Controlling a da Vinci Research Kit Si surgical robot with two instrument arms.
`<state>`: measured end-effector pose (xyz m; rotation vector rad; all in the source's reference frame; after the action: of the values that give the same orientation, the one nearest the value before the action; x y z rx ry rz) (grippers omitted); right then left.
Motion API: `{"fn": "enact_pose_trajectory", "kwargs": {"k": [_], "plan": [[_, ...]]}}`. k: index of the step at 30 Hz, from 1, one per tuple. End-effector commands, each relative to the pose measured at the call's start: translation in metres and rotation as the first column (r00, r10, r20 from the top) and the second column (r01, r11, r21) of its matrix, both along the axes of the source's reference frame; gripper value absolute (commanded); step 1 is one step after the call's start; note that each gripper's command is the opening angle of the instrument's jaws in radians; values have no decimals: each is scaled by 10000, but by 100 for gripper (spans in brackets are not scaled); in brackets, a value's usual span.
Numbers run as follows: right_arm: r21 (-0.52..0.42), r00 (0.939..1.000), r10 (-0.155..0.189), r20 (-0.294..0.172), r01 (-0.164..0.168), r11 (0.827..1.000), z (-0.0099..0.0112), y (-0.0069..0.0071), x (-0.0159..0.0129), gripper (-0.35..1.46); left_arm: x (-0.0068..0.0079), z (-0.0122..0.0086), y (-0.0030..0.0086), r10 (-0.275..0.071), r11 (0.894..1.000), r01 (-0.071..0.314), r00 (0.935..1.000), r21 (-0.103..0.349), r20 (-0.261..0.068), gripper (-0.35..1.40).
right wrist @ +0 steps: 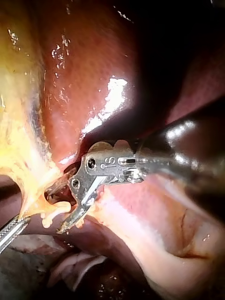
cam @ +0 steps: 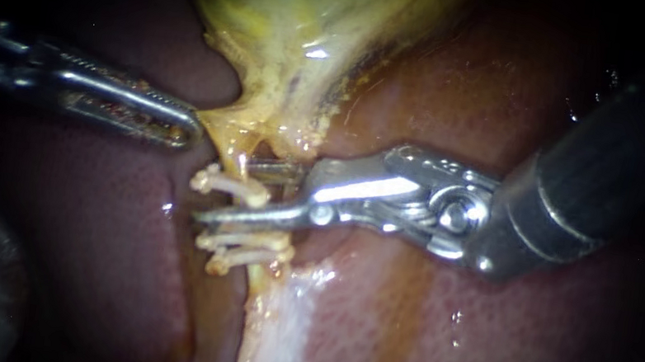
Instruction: Going back third clip left tube
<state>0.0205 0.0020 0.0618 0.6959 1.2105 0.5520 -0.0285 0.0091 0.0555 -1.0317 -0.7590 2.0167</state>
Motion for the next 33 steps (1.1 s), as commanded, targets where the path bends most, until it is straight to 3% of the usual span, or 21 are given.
{"fn": "enact_pose_trajectory", "kwargs": {"k": [1, 6, 16, 22, 25, 30, 33], "plan": [[-332, 9997, 213, 73, -210, 9992, -2, 0, -2, 49, 0, 1, 0, 5, 10000, -5, 10000, -3, 3, -35], [-956, 9998, 212, 15, -209, 9952, -12, 2, -20, 50, 0, 0, 0, 6, 10000, -6, 10000, -3, 3, -35], [-2487, 9978, -462, -466, 332, 9680, -58, 14, -96, 50, 1, 0, -1, 7, 10000, -7, 10000, -4, 4, -35], [-2843, 9951, -812, -572, 617, 9567, -74, 7, -138, 50, 1, 0, -1, 6, 10000, -6, 10000, -4, 3, -35], [-2975, 9936, -1041, -430, 867, 9508, -81, 3, -154, 49, 0, 0, -1, 3, 10000, -3, 10000, -5, 1, -35], [-3086, 9885, -1501, 187, 1485, 9395, -88, -2, -167, 48, -3, 2, -2, -13, 10000, 13, 10000, -19, -11, -35], [-3201, 9865, -1610, 298, 1619, 9334, -89, -2, -169, 48, -7, 5, -4, -31, 10000, 31, 10000, -39, -26, -35]]}}
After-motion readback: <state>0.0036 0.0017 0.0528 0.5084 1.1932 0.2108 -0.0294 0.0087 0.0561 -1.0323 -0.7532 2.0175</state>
